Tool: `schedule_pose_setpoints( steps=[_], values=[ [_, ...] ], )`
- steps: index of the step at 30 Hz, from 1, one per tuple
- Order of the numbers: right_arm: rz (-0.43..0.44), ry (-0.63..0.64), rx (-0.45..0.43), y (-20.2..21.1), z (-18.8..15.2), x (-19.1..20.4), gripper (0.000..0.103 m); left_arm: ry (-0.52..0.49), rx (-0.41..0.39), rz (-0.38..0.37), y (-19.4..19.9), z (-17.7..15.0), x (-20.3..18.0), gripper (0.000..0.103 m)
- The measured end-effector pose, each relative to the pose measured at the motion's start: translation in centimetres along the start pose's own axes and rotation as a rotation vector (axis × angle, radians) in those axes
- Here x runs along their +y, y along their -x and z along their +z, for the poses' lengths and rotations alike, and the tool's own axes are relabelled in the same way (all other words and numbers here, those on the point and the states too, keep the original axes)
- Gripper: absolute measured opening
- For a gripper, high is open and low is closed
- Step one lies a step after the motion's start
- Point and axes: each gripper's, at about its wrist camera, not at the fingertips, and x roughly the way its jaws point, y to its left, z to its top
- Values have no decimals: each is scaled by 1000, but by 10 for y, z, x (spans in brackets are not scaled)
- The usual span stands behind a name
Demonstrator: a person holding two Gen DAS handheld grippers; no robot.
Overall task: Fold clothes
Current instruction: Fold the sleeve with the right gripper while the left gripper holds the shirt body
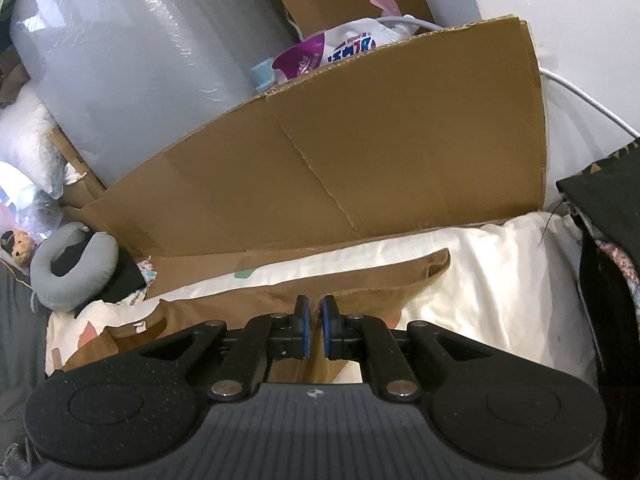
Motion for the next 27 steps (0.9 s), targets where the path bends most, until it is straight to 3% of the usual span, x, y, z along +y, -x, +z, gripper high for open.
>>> schedule_pose_setpoints(
  steps=[12,16,20,23,27],
  values=[
    [-222,-108,146,0,-46,-78,7,-21,8,9,-9,-1,-5,10],
    [-213,-146,133,8,-45,-89,9,-22,3,3,-11,0,-6,10],
    [-164,-117,100,6,-34,-84,31,-15,-3,-2,-14,1,-6,10],
    [-129,-54,92,-8,-23,-75,41,-6,-4,-7,-13,3,-4,10],
    [-115,0,111,-35,-12,-69,43,17,-15,-22,-5,6,-2,12]
  ],
)
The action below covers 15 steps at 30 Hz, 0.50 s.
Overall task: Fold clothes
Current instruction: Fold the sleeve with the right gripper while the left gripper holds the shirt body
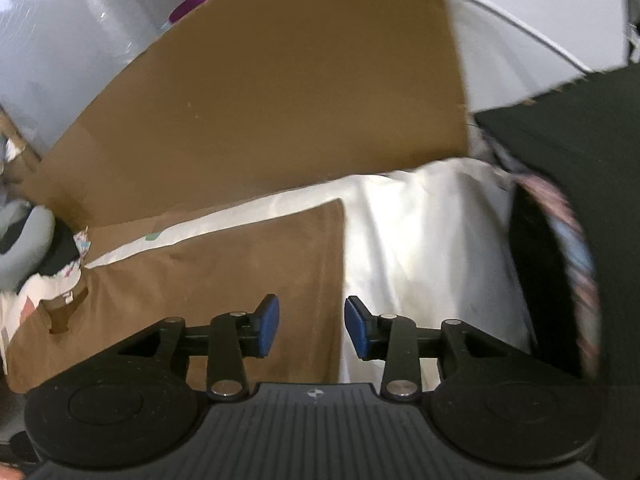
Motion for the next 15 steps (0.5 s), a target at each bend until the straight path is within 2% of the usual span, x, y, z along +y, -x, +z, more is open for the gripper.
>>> schedule_pose_setpoints(
  steps=[7,15],
  values=[
    [-61,43,6,-37,17,2,44,21,-31,6,9,8,6,14],
    [-61,111,16,-67,33,5,43,70,-26,30,8,2,22,14]
  ],
)
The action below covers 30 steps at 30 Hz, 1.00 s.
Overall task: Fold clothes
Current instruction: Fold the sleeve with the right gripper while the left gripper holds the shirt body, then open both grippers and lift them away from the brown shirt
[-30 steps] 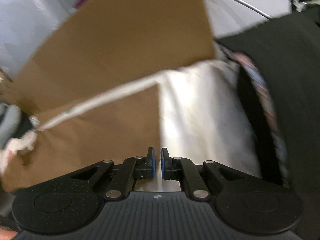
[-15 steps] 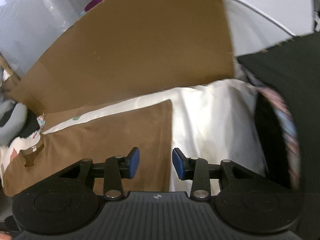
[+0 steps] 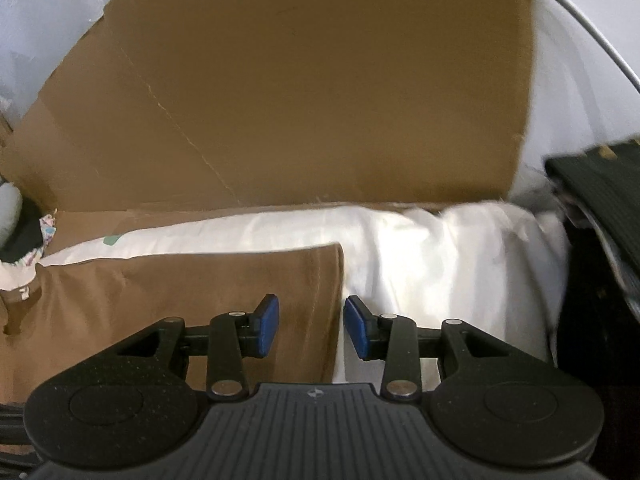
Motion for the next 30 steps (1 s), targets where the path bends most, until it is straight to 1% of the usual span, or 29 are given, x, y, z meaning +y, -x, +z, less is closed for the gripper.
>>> schedule_pose_setpoints(
  steps=[2,3,4,5,7,9,13,15,18,20,21,22,23,24,25,26,29,30],
  values=[
    [-3,14,2,-5,5,3,42,3,3,3,0,-2,2,14],
    [-3,32,6,-8,8,5,39,4,4,4,0,-2,3,14],
    [-9,54,11,-10,10,7,15,6,4,4,0,-2,3,14],
    [-29,80,20,-14,13,9,1,8,3,5,0,-2,4,14],
    [-44,93,37,-16,20,10,1,9,0,4,0,-1,4,14],
    [-55,125,18,-11,24,15,1,8,-2,2,0,0,4,14],
    [-86,144,-2,-10,32,13,0,13,0,-2,-4,-2,3,14],
    [-103,150,16,-15,31,12,1,20,7,-1,-8,-2,4,14],
    [-119,133,27,-17,28,11,5,23,9,0,-7,-1,6,15],
    [-124,109,26,-14,27,10,20,25,8,0,-4,1,8,19],
    [-127,97,25,-12,26,10,22,31,4,5,-3,2,10,21],
    [-122,94,21,-8,25,12,28,38,0,11,-1,4,12,25],
    [-116,93,17,-4,24,14,37,44,-2,16,1,5,14,27],
    [-109,91,12,1,22,16,42,49,-6,19,3,7,16,27],
    [-94,88,6,7,19,17,50,52,-10,23,5,9,18,29],
    [-77,84,0,13,17,18,54,54,-14,27,7,10,20,32],
    [-36,104,-11,29,4,27,59,64,-28,45,13,12,25,42],
    [-34,121,-18,34,-2,31,60,68,-33,50,16,12,27,42]
  ],
)
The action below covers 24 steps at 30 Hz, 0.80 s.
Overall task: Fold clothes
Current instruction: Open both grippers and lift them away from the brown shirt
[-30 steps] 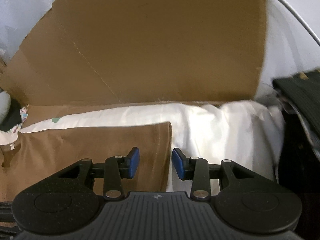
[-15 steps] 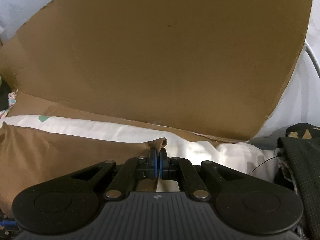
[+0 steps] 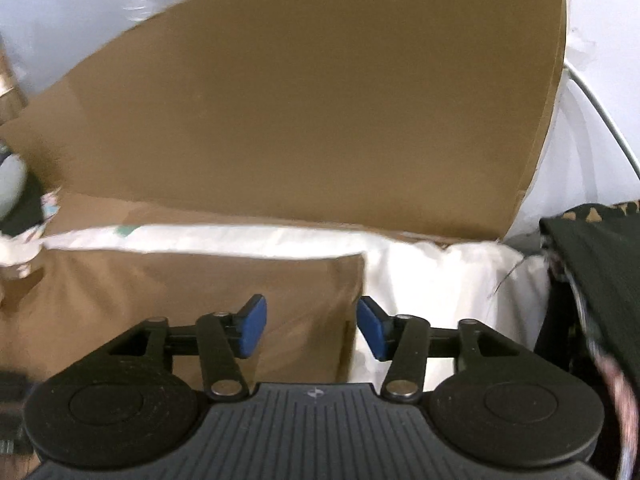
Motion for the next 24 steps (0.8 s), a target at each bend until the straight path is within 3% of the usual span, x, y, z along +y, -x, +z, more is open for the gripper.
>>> schedule_pose_setpoints(
  steps=[9,12,17,24],
  values=[
    [54,143,-36,35,-37,37,59,42,-41,63,32,-4,37,43],
    [58,195,-5,28,-48,47,57,36,-48,116,49,-12,57,43],
    [34,250,67,15,-68,52,43,67,-31,234,78,-29,105,43],
    [-5,285,106,13,-75,40,42,121,-11,362,125,-47,168,43]
  ],
)
